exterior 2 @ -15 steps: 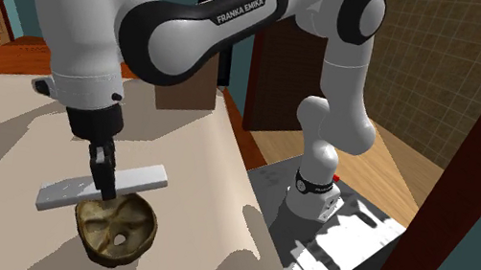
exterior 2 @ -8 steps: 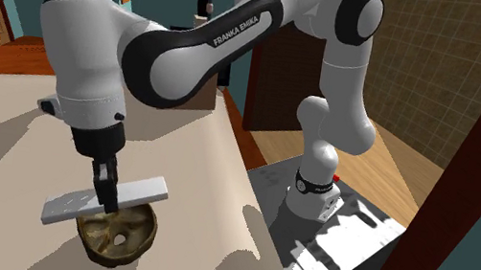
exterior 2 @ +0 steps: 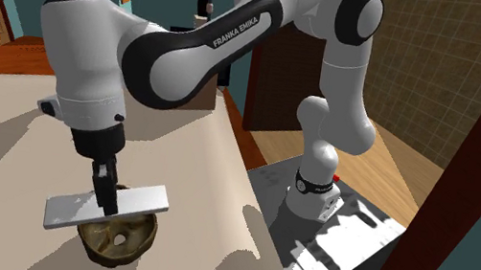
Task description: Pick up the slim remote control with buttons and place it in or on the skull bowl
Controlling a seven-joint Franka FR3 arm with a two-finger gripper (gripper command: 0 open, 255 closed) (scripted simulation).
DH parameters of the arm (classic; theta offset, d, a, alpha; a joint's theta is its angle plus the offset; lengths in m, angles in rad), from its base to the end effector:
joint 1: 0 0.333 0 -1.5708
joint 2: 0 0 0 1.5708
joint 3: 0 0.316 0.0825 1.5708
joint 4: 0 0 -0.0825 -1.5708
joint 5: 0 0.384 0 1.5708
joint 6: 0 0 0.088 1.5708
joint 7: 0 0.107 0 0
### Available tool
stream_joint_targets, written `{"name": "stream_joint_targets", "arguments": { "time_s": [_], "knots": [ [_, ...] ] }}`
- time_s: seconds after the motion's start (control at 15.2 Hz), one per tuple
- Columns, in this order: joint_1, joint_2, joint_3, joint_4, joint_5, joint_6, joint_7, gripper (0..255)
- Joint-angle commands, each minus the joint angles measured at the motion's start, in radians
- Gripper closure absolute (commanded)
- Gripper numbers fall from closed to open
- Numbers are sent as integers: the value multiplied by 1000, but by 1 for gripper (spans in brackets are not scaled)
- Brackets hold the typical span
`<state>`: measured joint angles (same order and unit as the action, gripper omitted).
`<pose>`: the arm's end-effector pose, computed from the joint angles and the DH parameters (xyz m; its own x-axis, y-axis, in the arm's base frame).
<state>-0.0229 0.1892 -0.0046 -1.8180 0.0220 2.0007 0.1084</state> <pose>0.6105 -0.0153 0.4327 0.9895 -0.1445 -0.0086 -0.1446 -0.9893 -0.0183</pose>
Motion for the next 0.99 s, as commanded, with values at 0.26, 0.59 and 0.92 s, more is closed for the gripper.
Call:
{"name": "stream_joint_targets", "arguments": {
  "time_s": [0.26, 0.59, 0.92],
  "knots": [
    [0, -9, 0, 23, 0, -32, 0, 0],
    [-1, -25, -1, 95, -1, -121, 1, 0],
    [-1, -25, -1, 95, -1, -121, 1, 0]
  ]
}}
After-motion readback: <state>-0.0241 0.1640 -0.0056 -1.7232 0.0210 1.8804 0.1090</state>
